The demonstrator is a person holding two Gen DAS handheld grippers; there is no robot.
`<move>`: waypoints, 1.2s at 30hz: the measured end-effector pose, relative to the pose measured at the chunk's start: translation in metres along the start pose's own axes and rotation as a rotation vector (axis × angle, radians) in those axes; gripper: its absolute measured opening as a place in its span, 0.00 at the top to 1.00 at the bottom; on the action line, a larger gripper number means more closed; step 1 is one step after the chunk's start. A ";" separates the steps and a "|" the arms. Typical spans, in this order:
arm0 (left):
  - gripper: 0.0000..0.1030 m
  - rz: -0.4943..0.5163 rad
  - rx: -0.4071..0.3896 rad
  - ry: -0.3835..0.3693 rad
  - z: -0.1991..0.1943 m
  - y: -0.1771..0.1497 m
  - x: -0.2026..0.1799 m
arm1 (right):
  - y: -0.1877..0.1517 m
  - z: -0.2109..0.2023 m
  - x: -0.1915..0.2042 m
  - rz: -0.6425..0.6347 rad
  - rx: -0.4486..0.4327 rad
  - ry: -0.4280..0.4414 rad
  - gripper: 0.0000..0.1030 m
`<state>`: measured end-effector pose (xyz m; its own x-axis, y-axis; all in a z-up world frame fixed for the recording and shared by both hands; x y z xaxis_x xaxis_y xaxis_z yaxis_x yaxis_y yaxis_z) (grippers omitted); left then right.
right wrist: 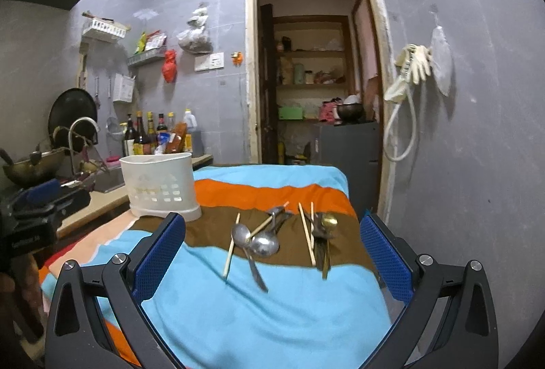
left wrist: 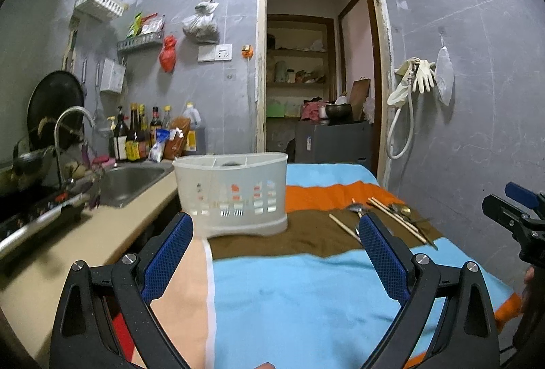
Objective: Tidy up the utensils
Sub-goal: 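Lower the left tool to a wooden chopstick while the right tool lowers to the gold spoon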
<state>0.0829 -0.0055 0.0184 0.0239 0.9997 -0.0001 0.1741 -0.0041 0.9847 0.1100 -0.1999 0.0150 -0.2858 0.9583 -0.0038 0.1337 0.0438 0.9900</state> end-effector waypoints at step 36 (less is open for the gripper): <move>0.67 -0.082 0.594 -0.325 0.224 -0.029 -0.057 | -0.041 0.196 -0.125 0.091 0.473 0.071 0.34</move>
<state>0.2974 -0.0676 -0.0489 0.2655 0.9400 -0.2144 0.6969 -0.0334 0.7164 0.3263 -0.2661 -0.0526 -0.3152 0.9431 0.1059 0.5734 0.1003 0.8131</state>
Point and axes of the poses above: each gripper's, at about its wrist camera, not at the fingertips, and z roughly the way its jaws point, x to its left, y to its top, the point moved 5 cm from there along z, roughly the way its jaws point, and after that the axes turned 2 degrees about -x, right-handed, at the moved point
